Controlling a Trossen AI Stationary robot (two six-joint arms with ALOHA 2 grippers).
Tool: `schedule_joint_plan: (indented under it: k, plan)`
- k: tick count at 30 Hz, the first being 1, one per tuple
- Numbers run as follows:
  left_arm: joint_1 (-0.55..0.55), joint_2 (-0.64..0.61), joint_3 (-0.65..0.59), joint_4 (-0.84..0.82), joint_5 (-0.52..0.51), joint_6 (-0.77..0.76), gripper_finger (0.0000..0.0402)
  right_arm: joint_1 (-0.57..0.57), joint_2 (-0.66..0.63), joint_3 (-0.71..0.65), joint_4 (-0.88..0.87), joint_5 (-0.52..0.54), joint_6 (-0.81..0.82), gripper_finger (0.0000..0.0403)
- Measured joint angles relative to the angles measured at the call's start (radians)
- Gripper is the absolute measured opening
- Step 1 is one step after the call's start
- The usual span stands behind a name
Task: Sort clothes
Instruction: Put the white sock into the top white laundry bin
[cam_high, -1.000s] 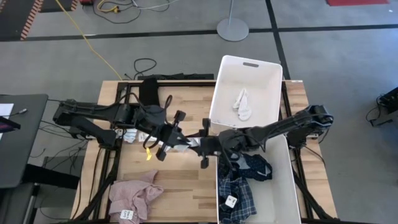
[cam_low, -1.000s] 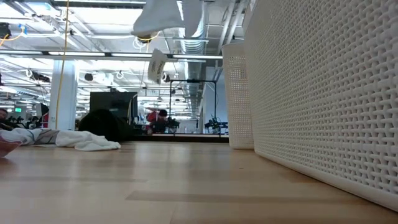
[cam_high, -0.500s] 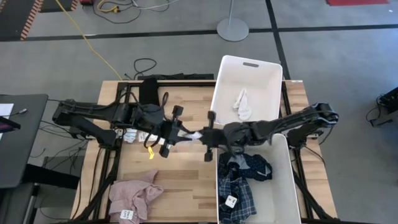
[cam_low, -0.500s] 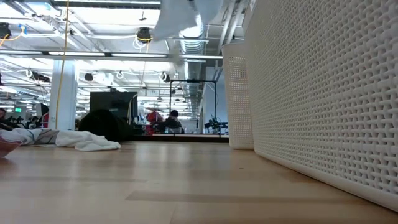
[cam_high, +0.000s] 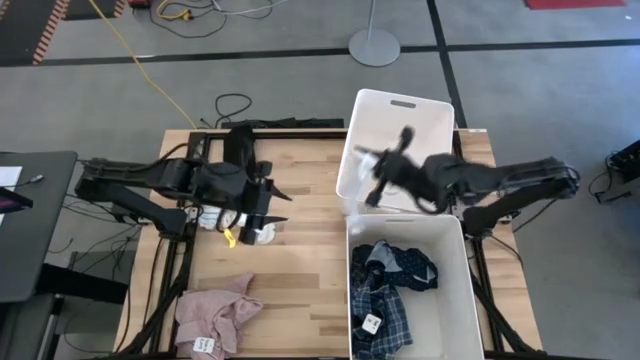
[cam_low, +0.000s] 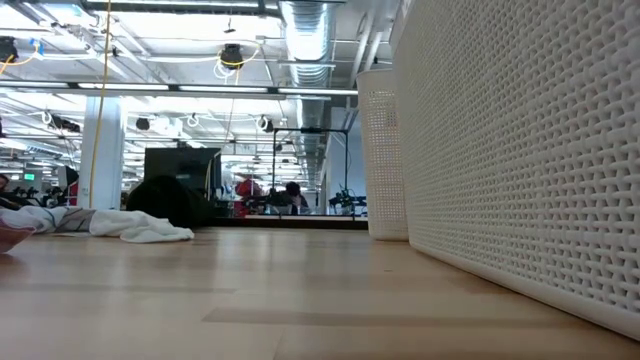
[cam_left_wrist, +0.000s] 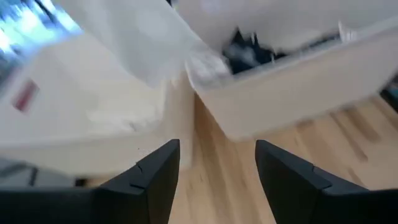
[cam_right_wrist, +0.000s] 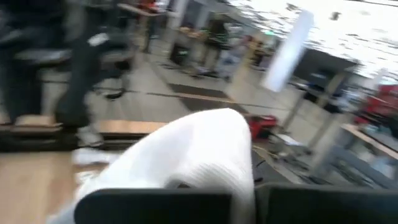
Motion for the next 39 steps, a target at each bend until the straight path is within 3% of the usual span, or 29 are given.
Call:
schedule_joint_plan:
  k: [9,16,20,39]
  plan:
    - [-0.019,0.003,-0.128,-0.106,0.031,-0.096,0.0203,-0.242,-0.135,0.0,-0.2,0.021,0.091,0.0002]
    - [-0.069,0.002,-0.235,-0.078,0.031,-0.161,0.0203,-0.462,-0.145,0.0,-0.384,-0.002,0.186,0.0003]
    - [-0.103,0.001,-0.274,-0.066,0.031,-0.195,0.0203,-0.557,-0.128,0.0,-0.449,-0.066,0.22,0.0003]
    - [-0.192,0.001,-0.405,0.037,0.029,-0.288,0.0203,-0.815,0.007,0.0,-0.702,-0.205,0.297,0.0005]
